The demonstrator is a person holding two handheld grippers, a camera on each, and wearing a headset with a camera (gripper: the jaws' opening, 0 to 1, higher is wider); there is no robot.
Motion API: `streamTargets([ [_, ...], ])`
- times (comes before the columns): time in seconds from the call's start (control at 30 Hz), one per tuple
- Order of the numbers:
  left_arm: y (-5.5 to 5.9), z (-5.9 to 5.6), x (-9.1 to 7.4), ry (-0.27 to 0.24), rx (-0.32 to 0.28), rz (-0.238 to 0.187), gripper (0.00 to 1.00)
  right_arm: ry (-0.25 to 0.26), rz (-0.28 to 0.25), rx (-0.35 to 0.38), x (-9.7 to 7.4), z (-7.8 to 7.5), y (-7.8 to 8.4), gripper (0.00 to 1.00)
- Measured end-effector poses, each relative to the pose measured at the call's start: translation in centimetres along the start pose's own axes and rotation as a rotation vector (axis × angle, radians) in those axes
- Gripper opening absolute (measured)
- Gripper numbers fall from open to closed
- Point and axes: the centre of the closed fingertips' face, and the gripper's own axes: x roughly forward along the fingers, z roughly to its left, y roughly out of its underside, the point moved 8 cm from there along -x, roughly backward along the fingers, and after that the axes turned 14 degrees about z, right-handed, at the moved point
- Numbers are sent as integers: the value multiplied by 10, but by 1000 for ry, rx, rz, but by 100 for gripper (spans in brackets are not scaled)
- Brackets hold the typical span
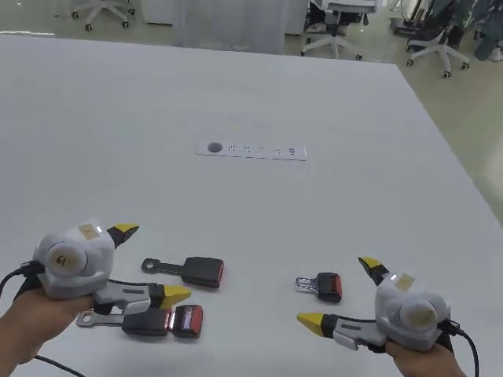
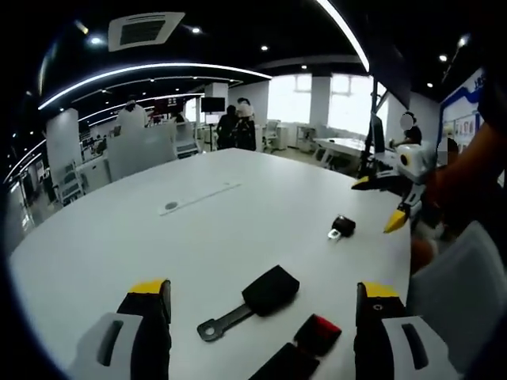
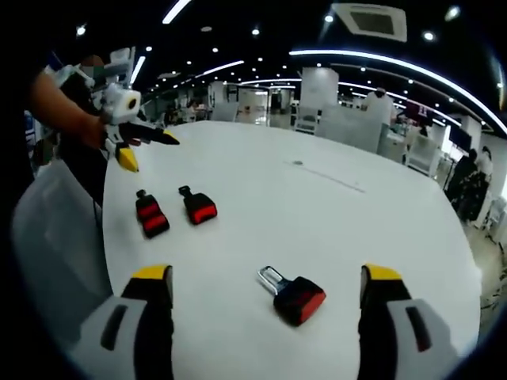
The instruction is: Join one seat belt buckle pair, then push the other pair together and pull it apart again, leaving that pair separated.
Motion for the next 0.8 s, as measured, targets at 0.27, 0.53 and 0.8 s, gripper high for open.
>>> streamTargets([
  [0.27, 20, -3, -22, 10, 77, 39, 100, -3, 0, -18, -8, 23, 8, 100],
  [0.53, 40, -5, -39, 13, 58, 53, 100, 7, 10, -4, -16, 37, 17, 100],
  [0.8, 49, -8, -49, -7, 25, 31, 100, 17, -3, -24, -23, 39, 17, 100],
])
